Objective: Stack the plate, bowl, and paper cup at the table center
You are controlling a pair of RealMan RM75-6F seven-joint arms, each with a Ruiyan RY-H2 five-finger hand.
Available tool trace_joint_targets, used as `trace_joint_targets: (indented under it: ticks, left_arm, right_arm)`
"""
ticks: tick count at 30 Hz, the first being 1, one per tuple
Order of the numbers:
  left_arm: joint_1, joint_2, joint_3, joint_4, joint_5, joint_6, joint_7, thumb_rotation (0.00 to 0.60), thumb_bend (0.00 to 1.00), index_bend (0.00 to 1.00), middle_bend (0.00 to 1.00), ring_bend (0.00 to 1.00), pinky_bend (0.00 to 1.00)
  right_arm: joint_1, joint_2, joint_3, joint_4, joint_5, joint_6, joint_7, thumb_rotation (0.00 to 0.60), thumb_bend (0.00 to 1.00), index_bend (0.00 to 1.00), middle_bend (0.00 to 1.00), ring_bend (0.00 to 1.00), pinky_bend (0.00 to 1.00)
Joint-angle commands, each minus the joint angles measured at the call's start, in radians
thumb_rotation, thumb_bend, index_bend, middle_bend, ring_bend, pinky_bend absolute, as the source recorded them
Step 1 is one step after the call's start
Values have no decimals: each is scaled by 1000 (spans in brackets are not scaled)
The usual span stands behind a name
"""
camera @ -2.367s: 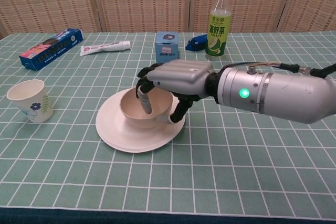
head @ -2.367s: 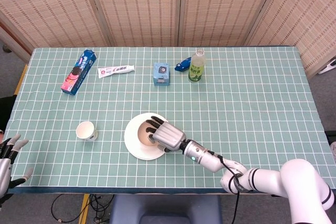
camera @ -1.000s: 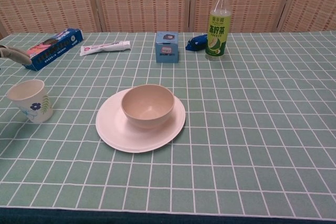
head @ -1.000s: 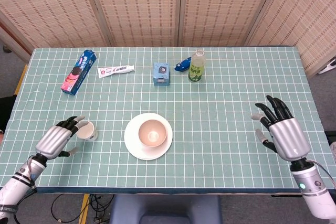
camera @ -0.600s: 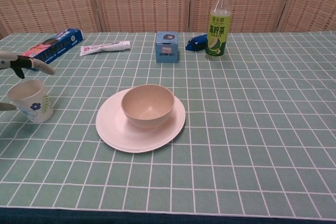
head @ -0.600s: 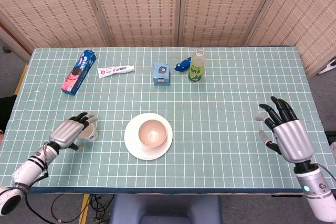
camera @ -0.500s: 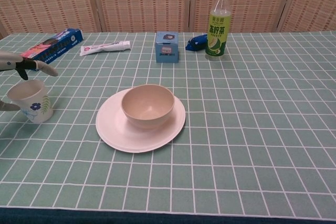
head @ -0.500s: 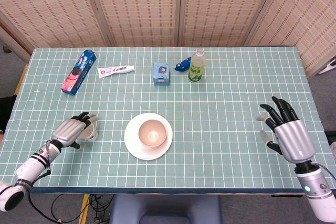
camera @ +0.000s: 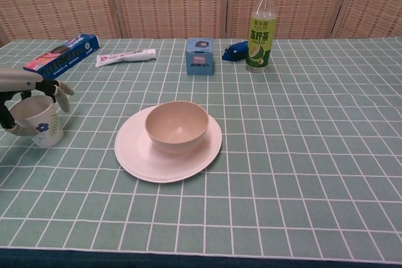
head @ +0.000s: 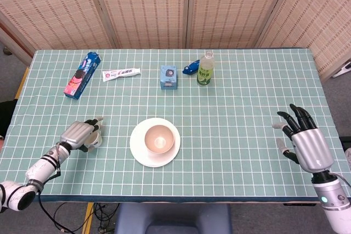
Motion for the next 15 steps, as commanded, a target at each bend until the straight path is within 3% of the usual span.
trace_joint_targets:
  ticks: [1, 9, 15]
  left_arm:
    - [2, -8, 4, 9, -2, 13, -5, 600, 263, 325, 165, 271, 553]
    - [-3, 12, 4, -1, 27, 44, -41, 600, 263, 370, 218, 308, 614]
    - [-13, 73, -16, -82, 52, 83, -65, 600, 263, 370, 229, 314, 623]
  right_arm:
    - [-18, -14, -3, 15, 13, 7, 5, 600, 352, 353, 205, 23, 98]
    - [-60, -41, -7, 49, 30, 24, 34, 600, 353, 353, 205, 23, 98]
    - [-83, -60, -8, 74, 40, 26, 44, 600, 353, 353, 205, 23, 98]
